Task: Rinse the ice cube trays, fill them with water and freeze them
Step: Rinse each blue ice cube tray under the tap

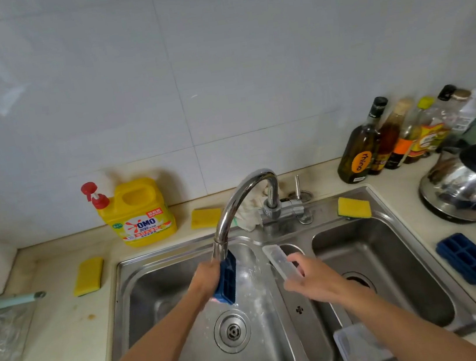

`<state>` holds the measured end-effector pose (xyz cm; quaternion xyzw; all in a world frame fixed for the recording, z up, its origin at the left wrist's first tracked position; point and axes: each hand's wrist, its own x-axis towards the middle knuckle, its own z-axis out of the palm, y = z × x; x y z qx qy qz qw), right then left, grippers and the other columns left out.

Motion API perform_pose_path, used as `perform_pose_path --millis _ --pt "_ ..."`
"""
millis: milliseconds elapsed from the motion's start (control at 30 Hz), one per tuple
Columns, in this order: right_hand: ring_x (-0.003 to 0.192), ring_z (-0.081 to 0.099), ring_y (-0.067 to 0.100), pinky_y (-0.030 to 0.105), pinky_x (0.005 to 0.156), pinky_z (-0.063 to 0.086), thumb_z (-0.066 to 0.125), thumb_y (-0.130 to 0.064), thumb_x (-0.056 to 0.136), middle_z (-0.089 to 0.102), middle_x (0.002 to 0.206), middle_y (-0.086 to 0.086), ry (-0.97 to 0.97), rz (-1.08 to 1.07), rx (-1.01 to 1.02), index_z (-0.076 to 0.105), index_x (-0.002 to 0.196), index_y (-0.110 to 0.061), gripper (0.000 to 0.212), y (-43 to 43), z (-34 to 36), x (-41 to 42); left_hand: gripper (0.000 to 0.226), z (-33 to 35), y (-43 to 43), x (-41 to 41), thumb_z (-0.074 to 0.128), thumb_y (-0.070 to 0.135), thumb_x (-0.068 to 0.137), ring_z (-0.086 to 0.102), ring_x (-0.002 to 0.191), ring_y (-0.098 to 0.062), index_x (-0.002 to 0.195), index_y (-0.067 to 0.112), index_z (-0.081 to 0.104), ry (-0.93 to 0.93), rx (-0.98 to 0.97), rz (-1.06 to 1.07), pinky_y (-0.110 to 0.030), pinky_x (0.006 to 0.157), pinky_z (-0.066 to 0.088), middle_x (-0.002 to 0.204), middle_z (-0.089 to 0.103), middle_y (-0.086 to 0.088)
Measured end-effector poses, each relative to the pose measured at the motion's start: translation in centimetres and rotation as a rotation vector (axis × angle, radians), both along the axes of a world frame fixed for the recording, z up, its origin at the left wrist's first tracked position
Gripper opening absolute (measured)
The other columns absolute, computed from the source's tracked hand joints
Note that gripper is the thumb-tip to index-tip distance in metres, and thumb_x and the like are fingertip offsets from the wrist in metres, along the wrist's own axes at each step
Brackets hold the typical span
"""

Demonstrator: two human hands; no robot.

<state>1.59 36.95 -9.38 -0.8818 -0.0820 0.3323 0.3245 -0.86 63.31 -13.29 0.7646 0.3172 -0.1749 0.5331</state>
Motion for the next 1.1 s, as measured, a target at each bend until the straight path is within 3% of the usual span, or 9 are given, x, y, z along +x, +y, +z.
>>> perform_pose_path --millis 167,300,367,500,600,700,867,1100 --pt "0.122 0.055 0.02 0.035 0.096 0.049 0.075 -0.028 0.077 0.05 0.142 0.002 -0.095 0.027 -0.164 0.041 0.148 -0.021 0.078 -5.8 -0.4 -1.9 0.051 -0.2 -0.8 -0.5 0.037 0.05 0.106 0.068 0.092 -0.037 0.09 0.008 0.061 -0.019 0.029 0.085 -0.048 0.089 0.056 0.1 0.07 -0.023" --pt "0.131 0.047 0.023 0.035 0.104 0.045 0.075 -0.021 0.087 0.037 0.151 0.003 -0.178 0.148 -0.323 0.029 0.155 -0.017 0.082 -10.1 -1.9 -4.0 0.052 -0.6 -1.1 -0.9 0.04 0.052 0.104 0.065 0.076 -0.029 0.108 0.004 0.061 -0.051 -0.041 0.236 -0.034 0.06 0.052 0.093 0.067 -0.016" --pt "0.128 0.045 0.022 0.034 0.103 0.045 0.072 -0.016 0.088 0.035 0.15 0.002 -0.18 0.226 -0.398 0.03 0.152 -0.019 0.076 -11.9 -2.8 -5.5 0.056 -0.6 -1.9 -1.2 0.039 0.058 0.103 0.066 0.075 -0.029 0.108 0.006 0.06 -0.061 -0.073 0.268 -0.031 0.054 0.051 0.09 0.068 -0.014" --pt "0.126 0.046 0.021 0.037 0.104 0.047 0.073 -0.008 0.086 0.036 0.148 0.003 -0.193 0.337 -0.503 0.032 0.151 -0.02 0.078 -14.0 -4.5 -7.8 0.061 -0.7 -3.1 -1.9 0.04 0.067 0.099 0.071 0.081 -0.034 0.109 0.009 0.058 -0.066 -0.133 0.304 -0.037 0.059 0.058 0.095 0.068 -0.015" --pt "0.146 0.029 0.029 0.043 0.113 0.039 0.066 -0.004 0.09 0.016 0.166 0.01 -0.24 0.421 -0.566 0.026 0.156 -0.019 0.078 -15.0 -5.5 -8.8 0.066 -0.8 -3.7 -2.5 0.041 0.069 0.097 0.071 0.087 -0.035 0.117 0.008 0.057 -0.072 -0.15 0.301 -0.04 0.066 0.061 0.101 0.068 -0.016" --pt "0.155 0.013 0.032 0.046 0.12 0.03 0.066 -0.006 0.092 0.0 0.171 0.011 -0.261 0.467 -0.627 0.016 0.161 -0.021 0.086 -15.6 -6.1 -9.3 0.072 -0.8 -4.1 -3.1 0.04 0.072 0.094 0.071 0.089 -0.035 0.12 0.008 0.058 -0.074 -0.156 0.32 -0.042 0.068 0.062 0.104 0.069 -0.016" --pt "0.155 0.013 0.031 0.044 0.121 0.027 0.069 -0.003 0.087 -0.004 0.171 0.009 -0.294 0.358 -0.598 0.006 0.164 -0.025 0.102 -15.1 -5.7 -8.8 0.067 0.0 -4.8 -3.9 0.036 0.073 0.095 0.071 0.086 -0.031 0.12 0.013 0.054 -0.096 -0.187 0.356 -0.032 0.053 0.058 0.101 0.068 -0.012" --pt "0.151 0.026 0.027 0.04 0.117 0.034 0.064 -0.024 0.099 0.014 0.169 0.005 -0.325 0.136 -0.302 0.01 0.163 -0.022 0.084 -9.0 -2.5 -6.4 0.062 0.8 -4.1 -4.1 0.034 0.073 0.097 0.074 0.088 -0.032 0.113 0.019 0.059 -0.087 -0.351 0.401 -0.038 0.057 0.061 0.103 0.073 -0.013"
